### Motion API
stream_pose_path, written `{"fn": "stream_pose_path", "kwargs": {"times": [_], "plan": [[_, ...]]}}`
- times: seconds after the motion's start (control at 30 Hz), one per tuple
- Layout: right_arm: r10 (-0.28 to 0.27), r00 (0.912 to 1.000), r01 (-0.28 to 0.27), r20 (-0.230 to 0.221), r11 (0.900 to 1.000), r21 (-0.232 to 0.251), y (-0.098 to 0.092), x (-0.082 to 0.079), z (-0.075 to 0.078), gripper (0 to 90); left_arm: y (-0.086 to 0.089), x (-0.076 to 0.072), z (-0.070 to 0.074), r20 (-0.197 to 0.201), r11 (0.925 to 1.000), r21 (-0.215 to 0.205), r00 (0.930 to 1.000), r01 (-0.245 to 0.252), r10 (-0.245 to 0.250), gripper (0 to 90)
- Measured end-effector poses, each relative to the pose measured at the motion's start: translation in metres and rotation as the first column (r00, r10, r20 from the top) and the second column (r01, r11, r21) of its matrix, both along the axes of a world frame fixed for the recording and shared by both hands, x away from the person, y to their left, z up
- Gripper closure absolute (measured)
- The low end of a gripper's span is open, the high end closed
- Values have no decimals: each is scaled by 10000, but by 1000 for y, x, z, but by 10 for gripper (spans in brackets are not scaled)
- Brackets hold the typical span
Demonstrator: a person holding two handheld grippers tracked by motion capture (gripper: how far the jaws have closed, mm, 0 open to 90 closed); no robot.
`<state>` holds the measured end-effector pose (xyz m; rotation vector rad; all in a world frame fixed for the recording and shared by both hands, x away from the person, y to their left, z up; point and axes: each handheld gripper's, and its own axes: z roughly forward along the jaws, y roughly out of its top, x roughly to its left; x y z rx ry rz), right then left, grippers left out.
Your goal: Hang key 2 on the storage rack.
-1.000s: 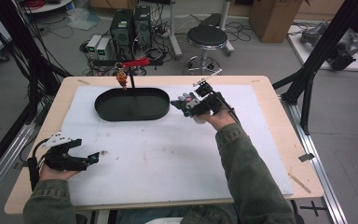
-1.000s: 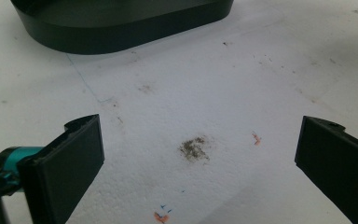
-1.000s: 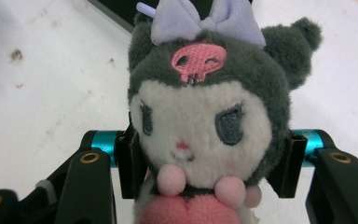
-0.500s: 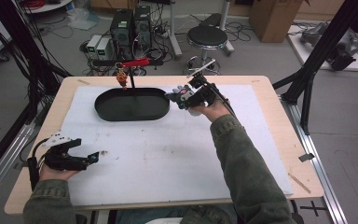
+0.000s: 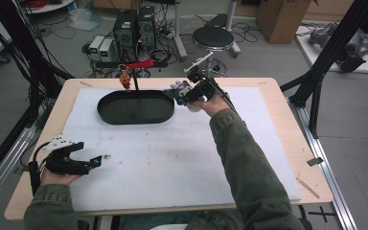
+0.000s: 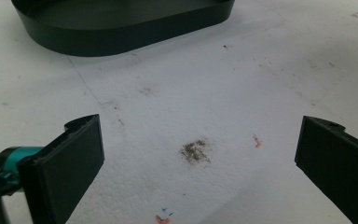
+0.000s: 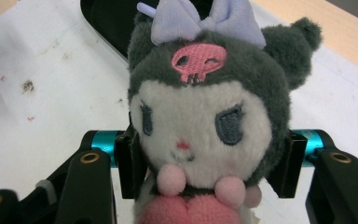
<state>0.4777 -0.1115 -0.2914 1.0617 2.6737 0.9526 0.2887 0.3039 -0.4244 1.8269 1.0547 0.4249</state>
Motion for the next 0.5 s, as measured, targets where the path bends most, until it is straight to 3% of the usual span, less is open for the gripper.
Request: {"fn": "stream_pose_path", "kwargs": {"times": [0.1, 0.2, 0.5], "plan": [[6, 9999, -3, 100, 9996, -285, 5, 6, 2, 417, 1, 0, 1, 86, 10000, -54, 10000, -9, 10, 17], [-148, 9998, 147, -100, 9999, -80, 7, 11, 4, 418, 1, 0, 1, 127, 10000, -89, 9999, -13, 15, 17], [-356, 9993, 360, -136, 9989, 296, 16, 32, 8, 417, 1, 0, 1, 134, 9999, -152, 9999, 33, -31, 17]]}}
